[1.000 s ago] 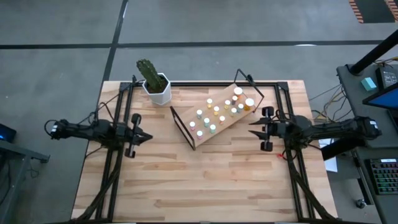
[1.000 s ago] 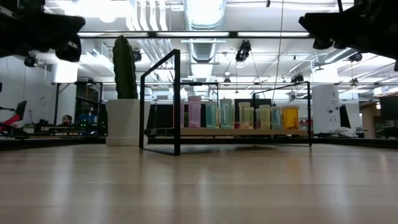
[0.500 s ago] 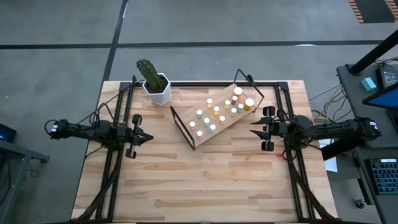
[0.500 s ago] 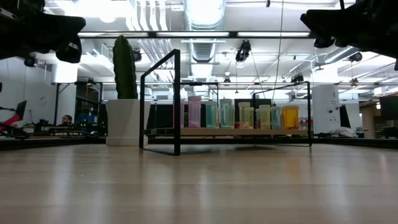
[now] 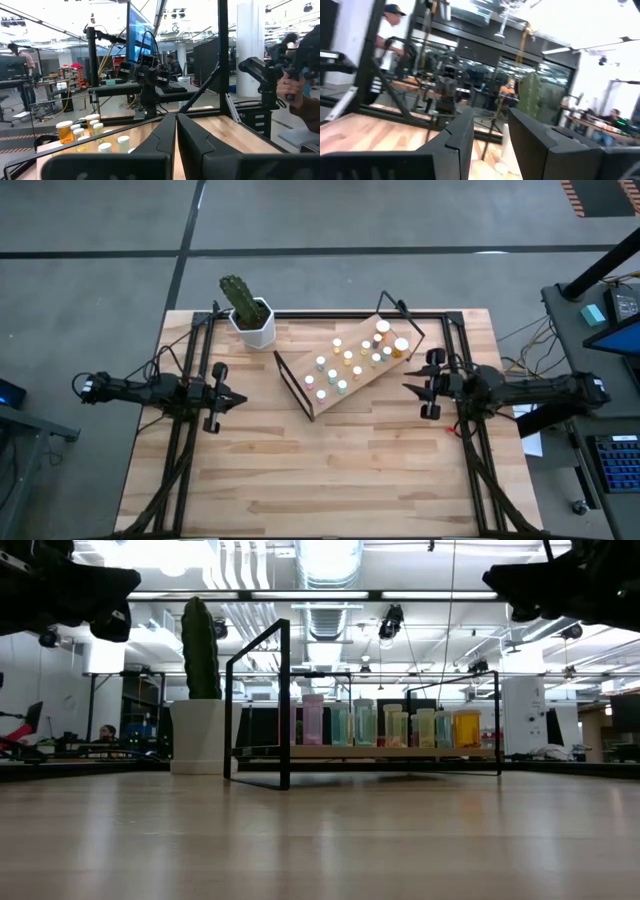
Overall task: Pick and place medicine bottles onto shelf by color
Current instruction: Return to Home Position
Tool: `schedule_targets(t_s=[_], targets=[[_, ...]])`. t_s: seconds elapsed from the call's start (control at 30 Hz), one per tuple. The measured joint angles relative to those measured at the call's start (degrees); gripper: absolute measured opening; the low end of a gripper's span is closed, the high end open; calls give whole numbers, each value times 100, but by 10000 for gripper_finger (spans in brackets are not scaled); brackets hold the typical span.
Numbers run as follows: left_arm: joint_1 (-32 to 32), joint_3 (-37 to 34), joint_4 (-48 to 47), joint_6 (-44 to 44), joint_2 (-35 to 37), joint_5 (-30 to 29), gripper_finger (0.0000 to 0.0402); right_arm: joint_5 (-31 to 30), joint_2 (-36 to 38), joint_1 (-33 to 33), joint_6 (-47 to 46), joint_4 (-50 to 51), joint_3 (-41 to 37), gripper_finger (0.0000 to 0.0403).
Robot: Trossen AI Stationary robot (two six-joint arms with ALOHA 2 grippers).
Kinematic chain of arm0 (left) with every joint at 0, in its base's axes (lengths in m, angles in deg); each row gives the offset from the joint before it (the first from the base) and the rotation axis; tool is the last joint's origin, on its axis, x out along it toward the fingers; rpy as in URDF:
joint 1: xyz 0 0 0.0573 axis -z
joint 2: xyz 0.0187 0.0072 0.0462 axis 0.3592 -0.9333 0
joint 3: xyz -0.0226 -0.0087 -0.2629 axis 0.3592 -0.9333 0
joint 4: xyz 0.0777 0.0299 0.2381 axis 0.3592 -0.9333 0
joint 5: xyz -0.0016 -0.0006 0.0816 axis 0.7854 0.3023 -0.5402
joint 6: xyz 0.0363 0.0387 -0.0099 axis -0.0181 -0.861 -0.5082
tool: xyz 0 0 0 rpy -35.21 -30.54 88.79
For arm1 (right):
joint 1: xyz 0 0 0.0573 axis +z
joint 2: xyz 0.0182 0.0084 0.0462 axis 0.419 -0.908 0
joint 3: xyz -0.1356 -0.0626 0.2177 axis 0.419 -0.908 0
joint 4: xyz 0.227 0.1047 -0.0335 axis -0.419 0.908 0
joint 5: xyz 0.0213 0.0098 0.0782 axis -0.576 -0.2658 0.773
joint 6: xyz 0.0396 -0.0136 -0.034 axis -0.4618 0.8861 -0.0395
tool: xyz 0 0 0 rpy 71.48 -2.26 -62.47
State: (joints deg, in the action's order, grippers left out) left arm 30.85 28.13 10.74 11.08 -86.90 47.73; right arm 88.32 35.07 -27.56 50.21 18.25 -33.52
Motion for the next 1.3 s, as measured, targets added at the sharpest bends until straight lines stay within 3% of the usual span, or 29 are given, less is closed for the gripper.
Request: schedule_targets(t_s=[0.27,0.73,0.93,1.3], targets=[[1,-4,23,-29,0,-13,0,-1297,457,0,-58,1453,-2,111],[1,-9,44,-24,-14,-15,0,-1613,457,0,-12,1865,-2,111],[1,-10,42,-24,-21,-15,0,-1650,418,0,-641,1870,-4,111],[1,-11,42,-24,-51,-13,0,-1651,418,0,-800,1870,-4,111]])
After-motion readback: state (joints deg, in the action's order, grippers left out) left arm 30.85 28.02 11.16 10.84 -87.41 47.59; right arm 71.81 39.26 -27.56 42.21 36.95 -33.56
